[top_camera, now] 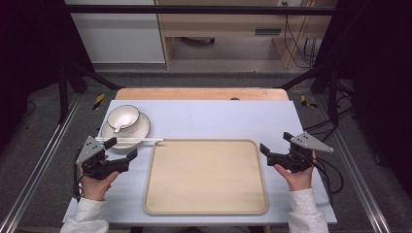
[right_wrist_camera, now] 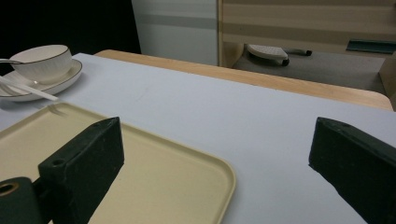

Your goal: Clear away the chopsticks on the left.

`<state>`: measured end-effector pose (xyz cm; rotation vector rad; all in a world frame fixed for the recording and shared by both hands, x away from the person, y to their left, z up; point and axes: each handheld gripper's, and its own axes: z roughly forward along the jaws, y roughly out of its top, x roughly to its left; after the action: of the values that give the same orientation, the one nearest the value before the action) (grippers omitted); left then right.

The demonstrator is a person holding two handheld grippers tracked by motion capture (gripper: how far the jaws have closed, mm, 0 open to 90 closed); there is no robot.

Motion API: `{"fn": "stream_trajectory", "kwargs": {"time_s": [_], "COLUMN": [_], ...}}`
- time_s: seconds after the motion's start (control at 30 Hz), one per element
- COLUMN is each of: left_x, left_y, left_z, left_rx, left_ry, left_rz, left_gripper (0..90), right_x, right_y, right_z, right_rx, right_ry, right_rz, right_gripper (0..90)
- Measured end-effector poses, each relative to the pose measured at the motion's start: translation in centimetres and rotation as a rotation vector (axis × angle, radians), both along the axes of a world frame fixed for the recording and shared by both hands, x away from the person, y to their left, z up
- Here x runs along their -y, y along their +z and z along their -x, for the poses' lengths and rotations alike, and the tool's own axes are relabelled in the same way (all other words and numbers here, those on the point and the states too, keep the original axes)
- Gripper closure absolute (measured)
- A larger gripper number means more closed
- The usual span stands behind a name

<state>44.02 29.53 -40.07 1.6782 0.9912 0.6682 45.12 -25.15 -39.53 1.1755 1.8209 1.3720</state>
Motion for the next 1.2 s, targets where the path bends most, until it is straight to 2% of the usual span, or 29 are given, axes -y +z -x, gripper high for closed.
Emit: {"fn": "stream_trajectory", "kwargs": {"time_s": [0.23,0.37,0.83,0.93,1.03,1.2], "left_x": [-0.5,-1.4,-3.8,-4.1,-4.3,-4.9], "left_y": [-0.1,-0.2,-0.8,-1.2,-1.8,-3.0], "left_z": [-0.5,-1.2,-4.4,-4.9,-5.5,-6.6], "left_rx": [-0.017,-0.026,-0.100,-0.109,-0.135,-0.171], "left_ry": [0.000,0.008,0.012,0.021,0.031,0.044], "left_rz": [-0.018,-0.019,-0.096,-0.117,-0.151,-0.170], "left_gripper": [11.2,11.4,12.3,13.6,14.0,15.9], "right_x": [0.0,-0.4,-1.7,-1.8,-1.9,-1.9], "right_y": [0.2,0.4,0.5,0.4,0.3,0.3], "right_z": [0.1,0.1,0.0,-0.1,-0.2,-0.3], "right_rx": [0.006,0.009,-0.009,-0.013,-0.017,-0.015], "right_ry": [0.000,0.006,0.028,0.031,0.031,0.033], "right_rz": [-0.002,0.007,0.038,0.044,0.046,0.042], "right_gripper": [3.6,3.5,3.3,3.2,3.1,3.2]}}
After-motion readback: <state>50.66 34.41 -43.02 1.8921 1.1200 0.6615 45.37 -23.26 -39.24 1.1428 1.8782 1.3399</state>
